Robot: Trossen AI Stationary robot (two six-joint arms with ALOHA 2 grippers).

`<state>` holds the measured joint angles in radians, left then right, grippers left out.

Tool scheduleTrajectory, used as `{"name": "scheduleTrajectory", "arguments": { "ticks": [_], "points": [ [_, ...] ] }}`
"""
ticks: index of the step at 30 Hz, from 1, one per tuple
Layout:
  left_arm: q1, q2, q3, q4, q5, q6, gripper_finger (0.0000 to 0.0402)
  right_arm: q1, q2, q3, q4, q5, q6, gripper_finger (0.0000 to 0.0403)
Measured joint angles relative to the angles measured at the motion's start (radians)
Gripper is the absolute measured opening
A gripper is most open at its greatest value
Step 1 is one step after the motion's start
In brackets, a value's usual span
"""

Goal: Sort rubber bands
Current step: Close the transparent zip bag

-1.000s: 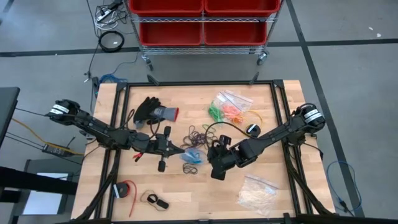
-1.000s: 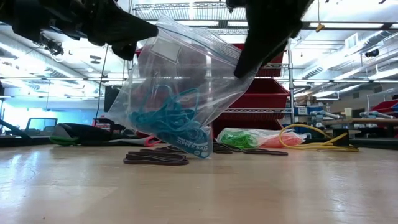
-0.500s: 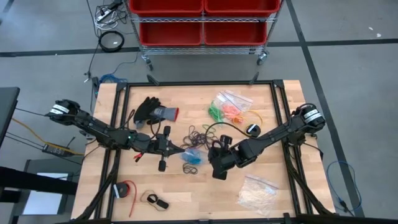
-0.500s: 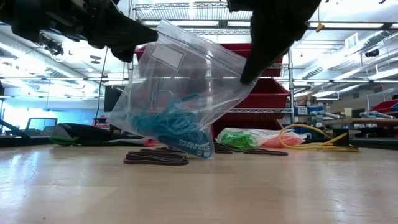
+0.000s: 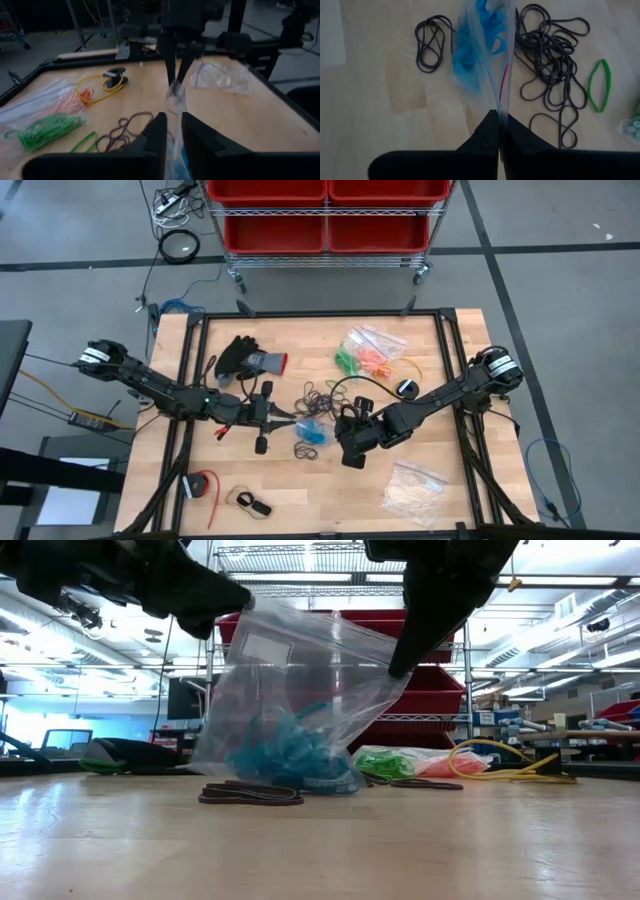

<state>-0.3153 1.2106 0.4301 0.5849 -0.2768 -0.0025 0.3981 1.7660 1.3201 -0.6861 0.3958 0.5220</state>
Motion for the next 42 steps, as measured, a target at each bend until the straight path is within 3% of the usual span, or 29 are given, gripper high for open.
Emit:
{"name": "scheduleTrajectory", "arguments": {
  "ticks": [10, 15, 21, 25, 30, 37, 42],
  "points": [
    [-0.001, -0.160, 0.021, -0.148, 0.013, -0.003, 0.0171, -0.022, -0.009, 0.011, -0.002, -0.049, -0.009, 0.0000],
    [-0.007, -0.193, 0.215, -0.362, 0.019, 0.050, 0.0189, -0.040, -0.008, 0.094, -0.011, -0.059, -0.071, 0.0000],
    [-0.012, -0.026, 0.525, -0.757, 0.028, 0.137, 0.0190, -0.060, -0.009, 0.179, -0.015, -0.060, -0.149, 0.0000],
    [-0.007, 0.112, 0.640, -0.918, 0.047, 0.145, 0.0190, -0.071, -0.009, 0.184, -0.024, -0.059, -0.158, 0.0000],
    [0.000, 0.233, 0.686, -0.951, 0.024, 0.158, 0.0190, -0.074, -0.005, 0.185, -0.032, -0.078, -0.159, 0.0000],
    [0.017, 0.302, 0.756, -0.920, 0.018, 0.204, 0.0190, -0.080, -0.005, 0.185, -0.035, -0.096, -0.159, 0.0000],
    [0.041, 0.338, 0.789, -0.920, 0.067, 0.207, 0.0190, -0.087, -0.004, 0.185, -0.029, -0.101, -0.159, 0.0000]
  ]
}}
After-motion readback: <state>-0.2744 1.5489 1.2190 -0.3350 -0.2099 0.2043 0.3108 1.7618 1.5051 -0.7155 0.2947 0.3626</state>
